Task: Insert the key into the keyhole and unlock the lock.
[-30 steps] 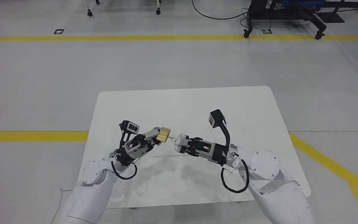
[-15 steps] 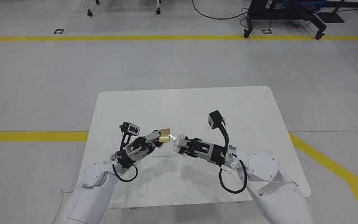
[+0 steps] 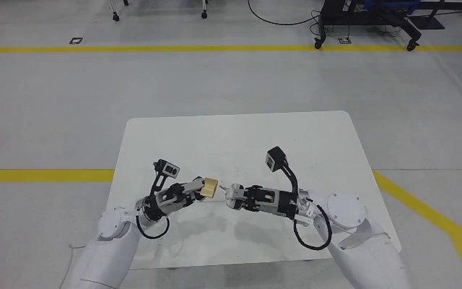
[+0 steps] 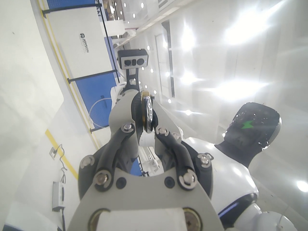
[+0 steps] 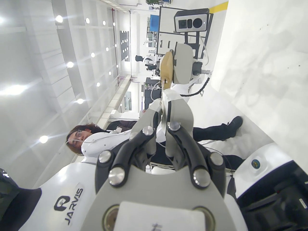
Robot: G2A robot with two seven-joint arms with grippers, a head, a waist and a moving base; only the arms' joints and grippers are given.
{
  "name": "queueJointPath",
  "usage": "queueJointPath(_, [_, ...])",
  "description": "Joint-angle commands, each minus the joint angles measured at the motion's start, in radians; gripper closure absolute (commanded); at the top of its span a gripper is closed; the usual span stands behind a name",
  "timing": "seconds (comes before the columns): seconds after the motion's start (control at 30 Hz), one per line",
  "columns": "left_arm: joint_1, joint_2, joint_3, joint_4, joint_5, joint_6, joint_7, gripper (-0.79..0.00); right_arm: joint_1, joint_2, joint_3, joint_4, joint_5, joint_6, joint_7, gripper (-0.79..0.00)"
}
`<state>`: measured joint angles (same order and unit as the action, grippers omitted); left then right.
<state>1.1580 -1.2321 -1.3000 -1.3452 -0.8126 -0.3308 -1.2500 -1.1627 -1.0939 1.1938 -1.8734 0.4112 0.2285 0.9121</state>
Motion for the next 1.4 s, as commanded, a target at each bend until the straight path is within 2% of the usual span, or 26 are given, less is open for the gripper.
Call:
queueJointPath(0.0, [-0.015, 0.003, -0.007, 0.022, -0.002, 0.02, -0.034, 0.0, 0.006, 0.001, 0.002, 0.012, 0.025, 0.019, 0.035, 0.0])
queueJointPath(0.17, [-0.054, 0.005, -0.007, 0.043, -0.01, 0.036, -0.071, 0.0, 0.015, 0.004, -0.001, 0.034, 0.039, 0.047, 0.059, 0.0])
queueJointPath(0.4, [-0.088, 0.0, 0.032, 0.07, 0.008, 0.052, -0.086, 0.0, 0.027, 0.002, -0.016, 0.039, 0.053, 0.041, 0.063, 0.0])
queueJointPath(0.73, [-0.102, 0.0, 0.036, 0.112, -0.005, 0.041, -0.104, 0.0, 0.038, 0.002, -0.033, 0.037, 0.051, 0.051, 0.05, 0.0])
queueJointPath(1.37, [-0.105, 0.008, 0.025, 0.097, 0.0, 0.039, -0.117, 0.0, 0.09, 0.0, -0.067, 0.062, 0.047, 0.085, 0.042, 0.0])
